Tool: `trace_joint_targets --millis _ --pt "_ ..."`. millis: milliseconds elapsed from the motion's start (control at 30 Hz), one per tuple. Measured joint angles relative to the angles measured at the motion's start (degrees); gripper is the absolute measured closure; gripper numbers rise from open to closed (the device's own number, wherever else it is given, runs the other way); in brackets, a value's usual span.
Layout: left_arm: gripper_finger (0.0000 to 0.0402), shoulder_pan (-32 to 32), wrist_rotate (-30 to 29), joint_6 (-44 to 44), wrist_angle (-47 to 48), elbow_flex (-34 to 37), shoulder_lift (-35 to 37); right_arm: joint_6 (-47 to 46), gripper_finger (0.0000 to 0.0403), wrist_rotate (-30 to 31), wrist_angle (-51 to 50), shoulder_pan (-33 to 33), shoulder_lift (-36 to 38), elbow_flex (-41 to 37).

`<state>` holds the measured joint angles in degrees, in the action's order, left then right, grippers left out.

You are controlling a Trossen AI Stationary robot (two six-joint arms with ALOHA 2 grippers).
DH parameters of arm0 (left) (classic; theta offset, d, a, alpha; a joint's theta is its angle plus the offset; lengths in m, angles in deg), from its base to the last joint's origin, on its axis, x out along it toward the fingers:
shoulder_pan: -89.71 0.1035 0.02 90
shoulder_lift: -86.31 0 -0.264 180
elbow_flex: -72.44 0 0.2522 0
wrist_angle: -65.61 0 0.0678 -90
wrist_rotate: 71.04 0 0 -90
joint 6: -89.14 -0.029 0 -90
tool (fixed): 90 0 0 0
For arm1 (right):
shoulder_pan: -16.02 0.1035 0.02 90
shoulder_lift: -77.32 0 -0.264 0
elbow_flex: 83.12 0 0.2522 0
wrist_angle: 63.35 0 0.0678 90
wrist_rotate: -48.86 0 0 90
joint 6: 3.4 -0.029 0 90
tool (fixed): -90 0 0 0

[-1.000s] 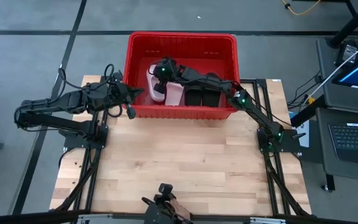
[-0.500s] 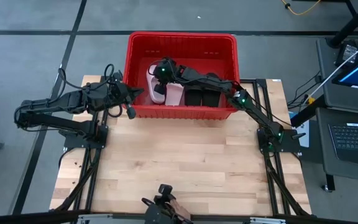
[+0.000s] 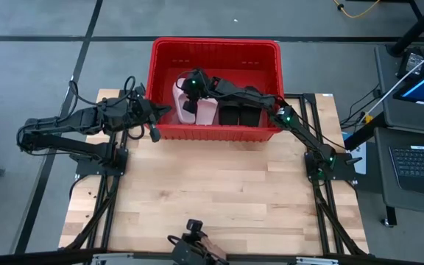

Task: Pick and place slides into bin
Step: Put the pink slide into the red bin, then return to Home Position

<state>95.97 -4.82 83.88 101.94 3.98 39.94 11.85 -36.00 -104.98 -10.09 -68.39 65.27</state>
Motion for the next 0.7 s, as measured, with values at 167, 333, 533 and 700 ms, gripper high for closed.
trace_joint_targets --millis 167,333,533,700 --pt "0.0400 0.00 0.14 0.00 0.00 0.00 0.00 -0.15 0.0329 -0.85 -1.73 0.06 0.00 0.00" --pt "0.0400 0.00 0.15 0.00 0.01 0.00 0.00 -0.18 0.0266 -0.47 -1.85 0.00 0.00 0.00" --pt "0.0399 0.00 0.17 0.00 0.02 0.00 0.00 -3.38 0.0241 -0.41 -2.45 0.04 0.00 0.00" --pt "0.0400 0.00 0.14 0.00 0.02 0.00 0.00 -3.81 0.0240 -0.40 -1.80 0.02 0.00 0.00"
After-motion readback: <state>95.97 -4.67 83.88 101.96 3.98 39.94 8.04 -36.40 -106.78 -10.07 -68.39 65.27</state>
